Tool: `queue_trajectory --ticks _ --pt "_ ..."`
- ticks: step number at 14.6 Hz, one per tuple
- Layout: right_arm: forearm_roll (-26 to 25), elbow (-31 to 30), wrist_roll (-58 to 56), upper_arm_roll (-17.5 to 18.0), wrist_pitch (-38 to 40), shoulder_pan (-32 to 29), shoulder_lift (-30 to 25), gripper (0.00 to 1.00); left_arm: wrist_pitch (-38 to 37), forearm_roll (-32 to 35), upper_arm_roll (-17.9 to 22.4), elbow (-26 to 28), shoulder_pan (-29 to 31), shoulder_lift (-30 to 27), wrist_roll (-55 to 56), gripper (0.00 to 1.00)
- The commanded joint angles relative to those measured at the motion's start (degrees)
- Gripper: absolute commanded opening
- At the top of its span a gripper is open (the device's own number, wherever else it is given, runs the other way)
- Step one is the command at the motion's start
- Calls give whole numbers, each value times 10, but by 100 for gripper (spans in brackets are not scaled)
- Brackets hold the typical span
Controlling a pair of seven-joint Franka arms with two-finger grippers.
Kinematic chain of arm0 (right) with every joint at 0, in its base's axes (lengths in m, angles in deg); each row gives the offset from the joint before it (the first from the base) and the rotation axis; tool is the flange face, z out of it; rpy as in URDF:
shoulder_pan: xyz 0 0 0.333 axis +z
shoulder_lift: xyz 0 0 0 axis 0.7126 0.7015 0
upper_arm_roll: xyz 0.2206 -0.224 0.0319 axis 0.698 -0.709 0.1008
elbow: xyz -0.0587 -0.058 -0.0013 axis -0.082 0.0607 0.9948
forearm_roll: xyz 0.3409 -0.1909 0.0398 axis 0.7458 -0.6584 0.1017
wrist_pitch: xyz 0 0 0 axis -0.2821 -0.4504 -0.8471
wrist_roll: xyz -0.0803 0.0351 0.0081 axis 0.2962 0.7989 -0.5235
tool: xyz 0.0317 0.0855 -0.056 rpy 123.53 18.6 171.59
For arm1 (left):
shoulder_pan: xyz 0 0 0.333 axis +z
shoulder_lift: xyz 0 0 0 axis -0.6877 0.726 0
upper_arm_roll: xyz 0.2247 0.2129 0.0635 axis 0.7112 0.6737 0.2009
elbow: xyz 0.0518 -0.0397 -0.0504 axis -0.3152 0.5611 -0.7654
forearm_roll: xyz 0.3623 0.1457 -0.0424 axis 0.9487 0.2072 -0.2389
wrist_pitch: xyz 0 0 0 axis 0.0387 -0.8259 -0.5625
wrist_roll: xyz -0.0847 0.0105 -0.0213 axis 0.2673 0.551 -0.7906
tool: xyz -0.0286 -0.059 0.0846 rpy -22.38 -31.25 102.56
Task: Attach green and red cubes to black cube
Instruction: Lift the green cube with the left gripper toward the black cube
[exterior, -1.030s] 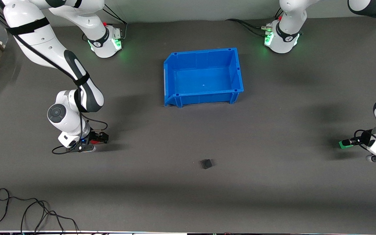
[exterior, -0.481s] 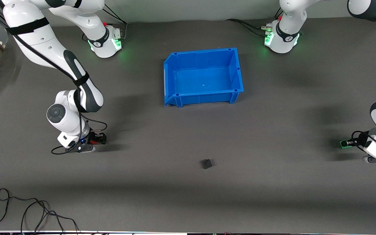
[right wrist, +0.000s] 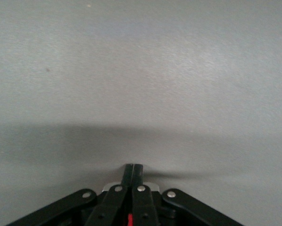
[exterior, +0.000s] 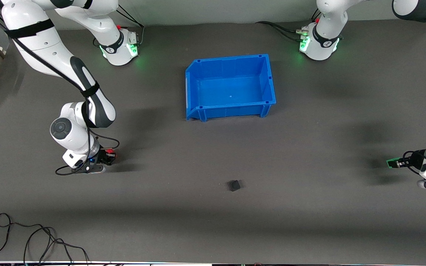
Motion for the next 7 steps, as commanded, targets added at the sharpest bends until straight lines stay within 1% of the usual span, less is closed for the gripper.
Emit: queue_trajectory --ticks 1,2,3,4,5,6,7 --pt "38 6 -3 0 28 -6 -9 0 -71 -18 5 -42 -51 -7 192 0" --pt "46 8 -3 0 29 -5 -10 0 -83 -18 5 -52 -74 -7 287 0" --pt "48 11 -5 0 30 -4 -10 0 -77 -18 5 -54 -97 -7 387 0" --pt "48 21 -7 1 40 -1 -10 50 -73 -21 5 -55 -115 -7 469 0" --pt "47 27 -13 2 60 2 -10 97 -67 -34 5 -58 -126 -7 540 0" --pt "48 40 -22 4 73 4 -10 100 -61 -51 5 -61 -138 -7 596 0" --pt "48 48 -23 8 90 4 -10 100 -50 -67 5 -61 -150 -7 645 0"
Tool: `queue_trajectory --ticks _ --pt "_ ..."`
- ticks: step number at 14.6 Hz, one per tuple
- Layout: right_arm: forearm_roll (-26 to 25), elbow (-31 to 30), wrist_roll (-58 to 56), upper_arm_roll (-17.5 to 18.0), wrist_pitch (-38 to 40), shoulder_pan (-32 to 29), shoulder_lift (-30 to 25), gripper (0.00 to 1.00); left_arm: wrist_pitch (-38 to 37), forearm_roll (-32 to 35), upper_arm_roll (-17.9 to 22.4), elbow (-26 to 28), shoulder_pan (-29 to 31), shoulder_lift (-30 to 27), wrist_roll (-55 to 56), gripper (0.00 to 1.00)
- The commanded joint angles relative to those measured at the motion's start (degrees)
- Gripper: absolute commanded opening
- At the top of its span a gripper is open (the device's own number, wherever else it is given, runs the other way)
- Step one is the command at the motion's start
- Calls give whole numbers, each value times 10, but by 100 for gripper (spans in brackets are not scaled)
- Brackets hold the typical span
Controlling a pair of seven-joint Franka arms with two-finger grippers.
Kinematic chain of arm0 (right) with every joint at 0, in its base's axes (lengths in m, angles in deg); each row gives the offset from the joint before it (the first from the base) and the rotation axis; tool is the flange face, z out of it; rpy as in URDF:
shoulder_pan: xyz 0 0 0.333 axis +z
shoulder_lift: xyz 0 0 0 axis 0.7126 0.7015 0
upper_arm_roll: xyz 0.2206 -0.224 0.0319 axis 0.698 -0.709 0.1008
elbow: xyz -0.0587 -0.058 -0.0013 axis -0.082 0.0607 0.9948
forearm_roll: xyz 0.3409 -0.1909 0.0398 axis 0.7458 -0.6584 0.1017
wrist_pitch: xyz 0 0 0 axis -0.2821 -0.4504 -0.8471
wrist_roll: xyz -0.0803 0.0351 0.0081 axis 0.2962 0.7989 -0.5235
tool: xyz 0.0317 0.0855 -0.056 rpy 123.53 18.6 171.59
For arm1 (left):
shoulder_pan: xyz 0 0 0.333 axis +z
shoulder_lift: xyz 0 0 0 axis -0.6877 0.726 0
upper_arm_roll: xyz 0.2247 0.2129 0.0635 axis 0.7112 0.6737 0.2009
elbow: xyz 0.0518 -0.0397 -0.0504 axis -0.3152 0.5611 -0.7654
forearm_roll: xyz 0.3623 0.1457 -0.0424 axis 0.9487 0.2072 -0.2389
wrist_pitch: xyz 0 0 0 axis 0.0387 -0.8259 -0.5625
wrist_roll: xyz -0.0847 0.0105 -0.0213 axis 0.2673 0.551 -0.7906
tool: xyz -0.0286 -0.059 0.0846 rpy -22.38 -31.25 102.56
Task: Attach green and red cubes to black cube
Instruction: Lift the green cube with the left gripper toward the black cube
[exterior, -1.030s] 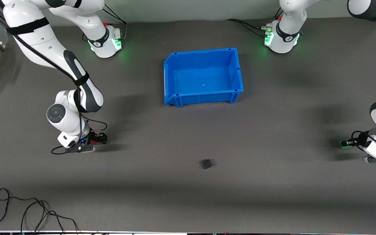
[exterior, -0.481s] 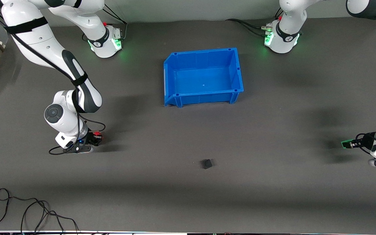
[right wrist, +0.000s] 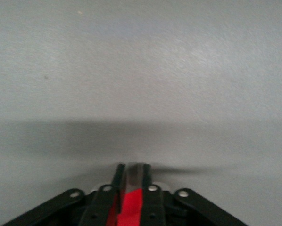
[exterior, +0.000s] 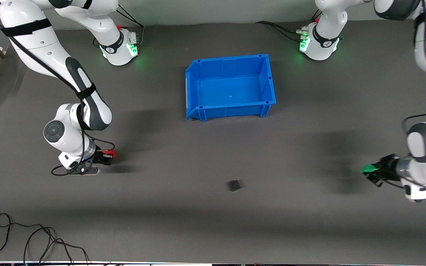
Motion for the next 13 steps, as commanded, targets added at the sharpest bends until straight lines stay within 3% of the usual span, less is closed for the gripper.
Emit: queue_trajectory --ticks 1,4,8,13 --pt "14 23 -19 6 45 4 -8 100 15 -42 10 -6 -36 -3 170 0" --pt "14 23 -20 8 46 4 -8 100 71 -39 10 -7 -97 4 351 0" --pt "14 20 -140 8 47 -5 -2 100 109 -47 10 -7 -178 15 482 0" --pt "14 17 -143 8 46 0 8 100 181 -42 11 -19 -256 62 588 0"
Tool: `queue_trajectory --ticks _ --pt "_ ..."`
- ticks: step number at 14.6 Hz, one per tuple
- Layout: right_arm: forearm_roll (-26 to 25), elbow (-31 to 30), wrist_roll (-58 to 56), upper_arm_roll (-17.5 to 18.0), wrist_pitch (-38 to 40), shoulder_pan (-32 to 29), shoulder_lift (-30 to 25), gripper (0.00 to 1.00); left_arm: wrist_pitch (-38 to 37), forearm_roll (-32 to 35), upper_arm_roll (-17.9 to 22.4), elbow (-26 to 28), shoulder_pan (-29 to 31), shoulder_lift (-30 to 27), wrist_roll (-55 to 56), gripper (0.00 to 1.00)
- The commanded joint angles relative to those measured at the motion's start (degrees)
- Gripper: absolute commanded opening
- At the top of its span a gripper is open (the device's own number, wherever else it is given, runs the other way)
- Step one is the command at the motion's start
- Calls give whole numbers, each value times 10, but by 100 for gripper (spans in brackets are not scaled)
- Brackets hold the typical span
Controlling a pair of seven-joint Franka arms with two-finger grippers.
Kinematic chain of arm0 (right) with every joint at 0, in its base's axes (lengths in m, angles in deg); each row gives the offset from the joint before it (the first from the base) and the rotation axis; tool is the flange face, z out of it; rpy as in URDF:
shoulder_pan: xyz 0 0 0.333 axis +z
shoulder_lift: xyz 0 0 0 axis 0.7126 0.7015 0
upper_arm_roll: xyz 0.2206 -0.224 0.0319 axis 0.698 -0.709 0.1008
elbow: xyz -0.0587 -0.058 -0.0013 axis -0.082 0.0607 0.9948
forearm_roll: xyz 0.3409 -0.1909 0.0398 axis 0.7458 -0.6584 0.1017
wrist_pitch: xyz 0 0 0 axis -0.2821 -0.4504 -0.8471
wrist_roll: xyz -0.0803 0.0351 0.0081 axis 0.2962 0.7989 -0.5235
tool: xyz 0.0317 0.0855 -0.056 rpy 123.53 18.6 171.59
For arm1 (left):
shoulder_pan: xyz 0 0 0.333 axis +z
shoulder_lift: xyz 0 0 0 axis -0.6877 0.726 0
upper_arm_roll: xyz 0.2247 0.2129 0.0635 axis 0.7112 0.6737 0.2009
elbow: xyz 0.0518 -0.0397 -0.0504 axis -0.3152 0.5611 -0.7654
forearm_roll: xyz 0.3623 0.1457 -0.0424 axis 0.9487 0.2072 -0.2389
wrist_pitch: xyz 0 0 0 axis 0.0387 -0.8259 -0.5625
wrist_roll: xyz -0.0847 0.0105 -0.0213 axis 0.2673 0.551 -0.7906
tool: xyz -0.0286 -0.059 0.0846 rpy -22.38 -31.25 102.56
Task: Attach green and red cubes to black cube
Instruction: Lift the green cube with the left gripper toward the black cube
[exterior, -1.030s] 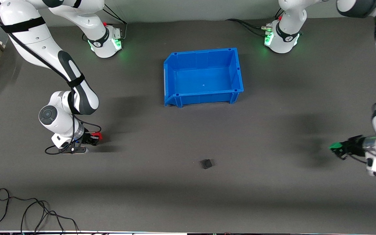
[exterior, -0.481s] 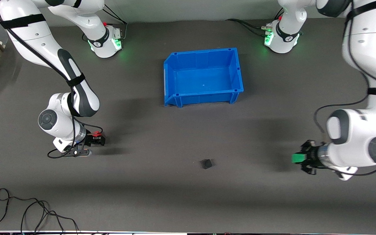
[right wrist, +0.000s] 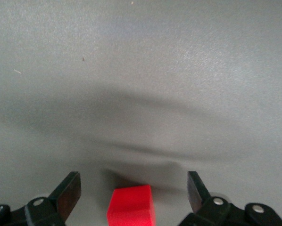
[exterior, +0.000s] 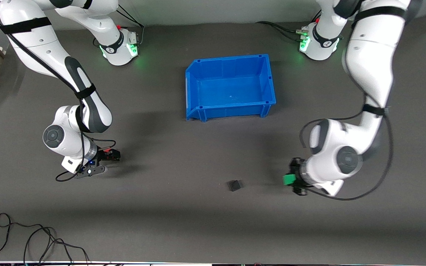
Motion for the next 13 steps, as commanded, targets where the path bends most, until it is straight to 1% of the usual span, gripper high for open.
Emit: queue_trajectory --ticks 1,3,7,8,9,10,11,12,13 --pt "13 -7 -21 0 1 2 6 100 10 -3 12 -29 -28 31 64 0" --pt "13 -10 -21 0 1 2 6 100 10 -2 13 -48 -43 46 108 0" --pt "19 -23 -21 0 2 0 5 100 9 -2 15 -50 -48 48 113 0" --pt "29 -23 -23 0 2 0 4 95 8 -2 15 -50 -48 47 113 0" --pt "33 -23 -23 0 2 0 3 75 8 -2 16 -50 -48 47 113 0" --pt "33 -23 -22 0 2 0 2 44 9 -2 16 -50 -48 47 113 0" --pt "34 -23 -22 0 2 0 1 19 9 -2 16 -50 -47 47 113 0" --pt "34 -23 -22 0 2 1 -1 1 9 -2 16 -50 -47 47 113 0" --pt "34 -23 -22 0 3 0 -1 0 9 -2 16 -51 -47 47 113 0"
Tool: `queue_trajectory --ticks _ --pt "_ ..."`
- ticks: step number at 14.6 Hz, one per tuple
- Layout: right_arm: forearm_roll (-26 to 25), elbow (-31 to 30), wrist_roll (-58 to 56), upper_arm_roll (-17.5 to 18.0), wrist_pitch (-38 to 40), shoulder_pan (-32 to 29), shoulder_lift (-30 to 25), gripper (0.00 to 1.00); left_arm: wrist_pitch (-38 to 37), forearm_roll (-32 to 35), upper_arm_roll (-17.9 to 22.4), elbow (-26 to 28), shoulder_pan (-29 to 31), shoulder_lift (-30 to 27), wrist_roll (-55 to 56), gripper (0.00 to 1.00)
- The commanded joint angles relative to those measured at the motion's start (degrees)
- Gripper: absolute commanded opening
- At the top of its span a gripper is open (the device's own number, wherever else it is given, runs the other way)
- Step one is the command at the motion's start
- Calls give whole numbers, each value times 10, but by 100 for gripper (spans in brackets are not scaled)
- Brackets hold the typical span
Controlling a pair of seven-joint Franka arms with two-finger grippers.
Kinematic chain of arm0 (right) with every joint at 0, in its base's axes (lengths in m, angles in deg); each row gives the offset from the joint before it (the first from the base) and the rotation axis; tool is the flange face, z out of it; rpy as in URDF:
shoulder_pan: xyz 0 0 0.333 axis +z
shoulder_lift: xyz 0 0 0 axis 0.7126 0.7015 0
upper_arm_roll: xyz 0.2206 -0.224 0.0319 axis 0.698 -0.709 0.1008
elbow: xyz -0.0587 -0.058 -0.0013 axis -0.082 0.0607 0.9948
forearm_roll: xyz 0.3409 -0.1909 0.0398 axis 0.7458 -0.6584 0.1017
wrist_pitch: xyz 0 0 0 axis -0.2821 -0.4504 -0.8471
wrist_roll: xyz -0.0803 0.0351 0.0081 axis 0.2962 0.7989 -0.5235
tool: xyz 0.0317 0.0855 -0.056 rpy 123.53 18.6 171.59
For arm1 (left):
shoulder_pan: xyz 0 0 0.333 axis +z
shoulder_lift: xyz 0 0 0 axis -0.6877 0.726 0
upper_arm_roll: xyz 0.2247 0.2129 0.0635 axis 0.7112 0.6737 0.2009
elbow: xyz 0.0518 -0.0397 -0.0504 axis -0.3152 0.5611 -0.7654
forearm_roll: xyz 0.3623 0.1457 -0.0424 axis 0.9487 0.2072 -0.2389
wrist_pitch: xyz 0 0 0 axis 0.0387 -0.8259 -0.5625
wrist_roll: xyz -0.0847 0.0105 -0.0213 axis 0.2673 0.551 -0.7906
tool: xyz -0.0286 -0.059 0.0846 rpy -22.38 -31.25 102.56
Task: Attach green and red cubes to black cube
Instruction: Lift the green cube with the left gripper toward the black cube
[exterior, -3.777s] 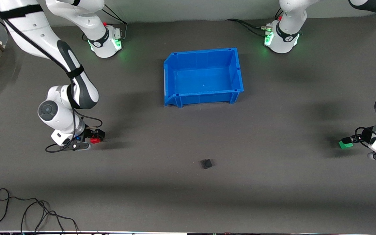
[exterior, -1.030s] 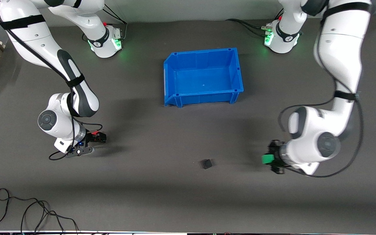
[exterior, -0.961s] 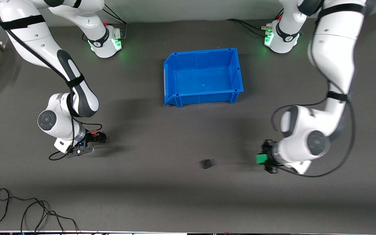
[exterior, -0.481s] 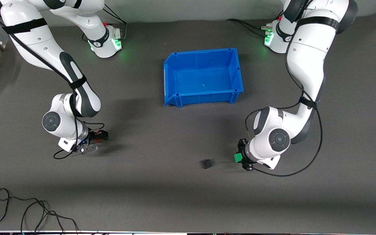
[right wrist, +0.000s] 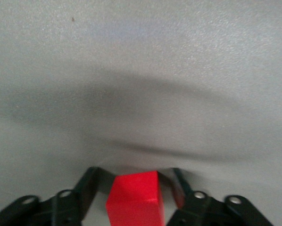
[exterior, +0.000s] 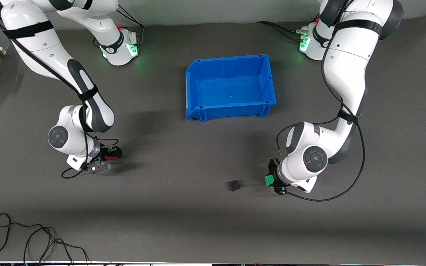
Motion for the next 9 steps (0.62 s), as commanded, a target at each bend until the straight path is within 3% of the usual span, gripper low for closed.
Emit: queue_trajectory --ticks 1,3,5,7,9 --pt "17 -5 -20 1 1 0 -7 0 -6 -1 8 -15 -9 6 13 0" --pt "29 -4 -18 1 6 0 -8 0 -6 -1 9 -15 -8 5 13 0" --pt "78 4 -22 0 39 0 -8 0 -6 -1 9 -16 -8 5 13 0" --pt "85 8 -16 -2 43 3 -14 0 -6 -3 9 -23 -8 5 14 0" --pt "101 19 56 -2 69 3 -36 0 -6 -3 9 -26 -9 6 33 0"
